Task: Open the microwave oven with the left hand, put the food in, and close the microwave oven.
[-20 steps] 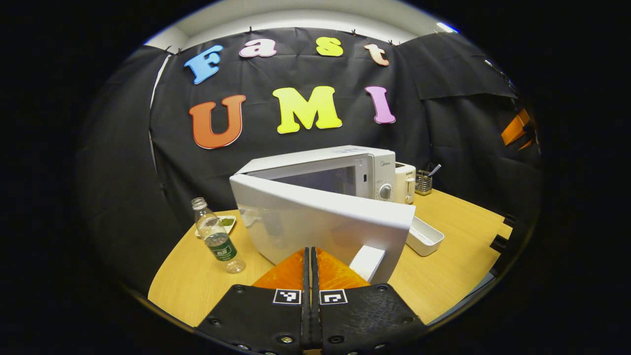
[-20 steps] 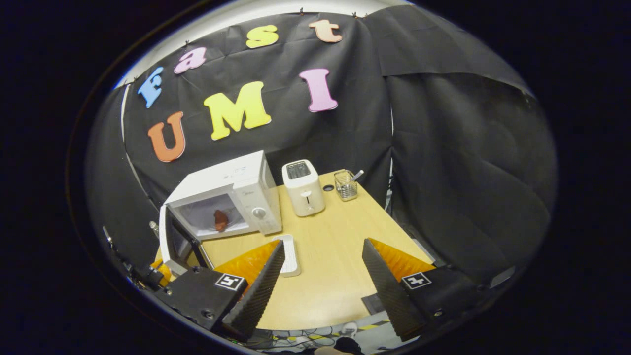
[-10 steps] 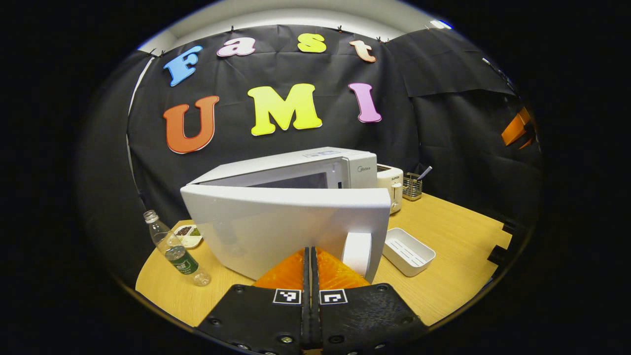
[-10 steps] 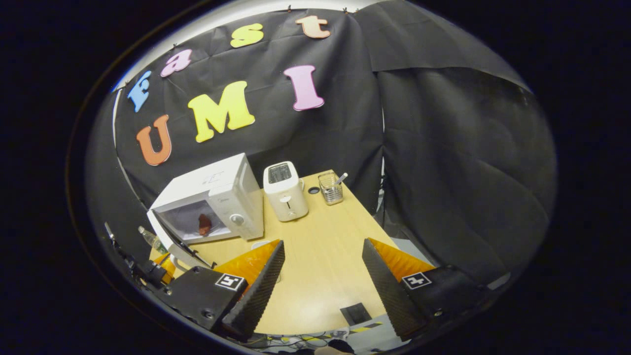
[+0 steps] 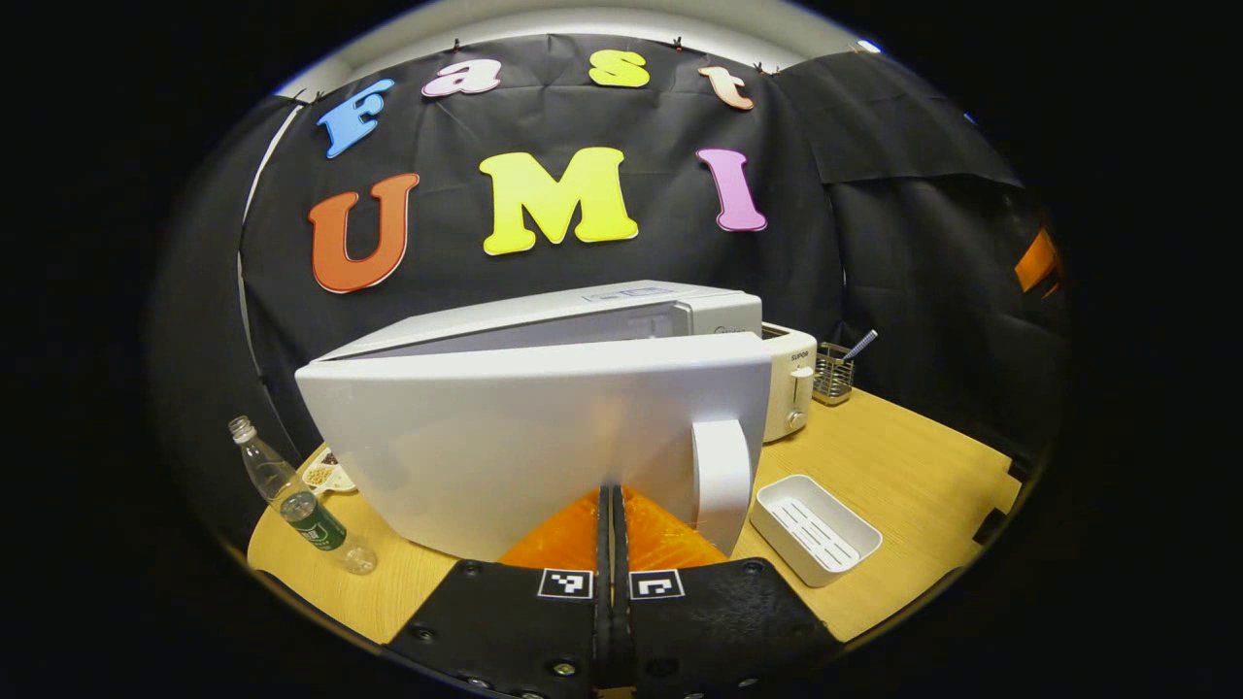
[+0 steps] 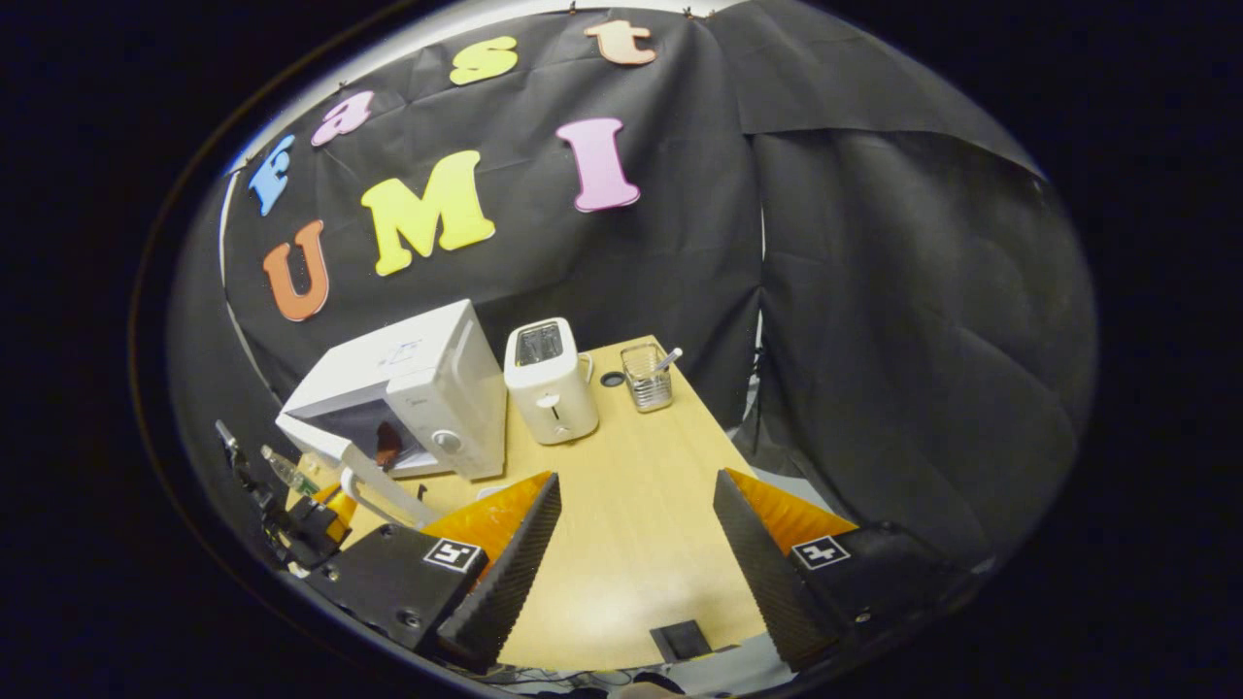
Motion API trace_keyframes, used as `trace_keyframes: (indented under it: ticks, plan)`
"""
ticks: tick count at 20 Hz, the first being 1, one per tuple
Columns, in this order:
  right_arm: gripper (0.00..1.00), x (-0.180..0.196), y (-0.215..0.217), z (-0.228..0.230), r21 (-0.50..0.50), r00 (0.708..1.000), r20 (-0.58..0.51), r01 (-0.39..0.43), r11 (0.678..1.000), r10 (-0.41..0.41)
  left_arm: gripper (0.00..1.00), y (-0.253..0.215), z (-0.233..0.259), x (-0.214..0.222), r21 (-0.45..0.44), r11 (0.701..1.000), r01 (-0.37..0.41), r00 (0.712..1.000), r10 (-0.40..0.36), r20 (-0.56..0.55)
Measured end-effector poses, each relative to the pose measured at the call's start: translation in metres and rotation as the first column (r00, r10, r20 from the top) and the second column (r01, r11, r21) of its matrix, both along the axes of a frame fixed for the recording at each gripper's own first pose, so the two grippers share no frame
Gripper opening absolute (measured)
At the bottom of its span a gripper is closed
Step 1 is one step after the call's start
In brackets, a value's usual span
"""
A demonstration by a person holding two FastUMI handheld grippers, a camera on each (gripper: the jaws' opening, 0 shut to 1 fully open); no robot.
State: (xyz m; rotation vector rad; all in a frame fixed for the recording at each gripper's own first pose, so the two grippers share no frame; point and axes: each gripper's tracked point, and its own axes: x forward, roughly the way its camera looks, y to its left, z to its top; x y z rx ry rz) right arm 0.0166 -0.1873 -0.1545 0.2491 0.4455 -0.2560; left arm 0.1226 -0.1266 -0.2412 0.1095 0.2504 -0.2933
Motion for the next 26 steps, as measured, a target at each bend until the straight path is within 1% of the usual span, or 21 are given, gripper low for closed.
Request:
trace_keyframes:
  ticks: [1,2,12,15,21,22,23,24,25,26]
  plan:
    - [0.91,0.002,-0.003,-0.002,0.002,1.000,-0.003,-0.002,1.000,0.002,0.00,-0.003,-0.001,0.006,0.000,1.000,-0.007,1.000,0.007,-0.002]
    - [1.00,0.006,-0.005,-0.002,0.004,1.000,-0.006,-0.005,1.000,0.005,0.00,-0.005,-0.002,0.013,-0.002,1.000,-0.013,1.000,0.013,-0.002]
    - [1.00,0.042,-0.025,-0.014,0.018,0.999,-0.022,-0.028,0.999,0.029,0.00,-0.025,-0.002,0.069,-0.008,0.998,-0.061,0.998,0.061,0.014]
    - [1.00,0.050,-0.028,-0.016,0.022,0.999,-0.019,-0.035,0.999,0.036,0.00,-0.025,-0.005,0.077,-0.004,0.997,-0.082,0.997,0.082,0.006]
    - [1.00,0.058,-0.030,-0.007,0.017,0.998,0.009,-0.055,0.998,0.055,0.00,-0.028,-0.003,0.081,0.005,0.996,-0.090,0.996,0.090,0.015]
    - [1.00,0.056,-0.031,-0.007,0.013,0.998,0.011,-0.059,0.998,0.059,0.07,-0.028,-0.002,0.085,0.011,0.996,-0.089,0.996,0.089,0.027]
    - [1.00,0.055,-0.031,-0.007,0.010,0.998,0.011,-0.062,0.998,0.062,0.00,-0.028,-0.007,0.087,0.016,0.995,-0.101,0.995,0.101,-0.001]
    - [1.00,0.054,-0.031,-0.008,0.011,0.998,0.010,-0.065,0.998,0.065,0.00,-0.029,-0.002,0.082,0.002,0.994,-0.107,0.994,0.107,0.015]
    - [1.00,0.052,-0.031,-0.008,0.010,0.998,0.012,-0.069,0.998,0.069,0.00,-0.032,-0.006,0.088,0.011,0.995,-0.097,0.995,0.097,0.007]
    - [1.00,0.050,-0.032,-0.007,0.013,0.997,0.016,-0.070,0.997,0.069,0.00,-0.028,-0.007,0.085,0.028,0.993,-0.116,0.993,0.116,0.006]
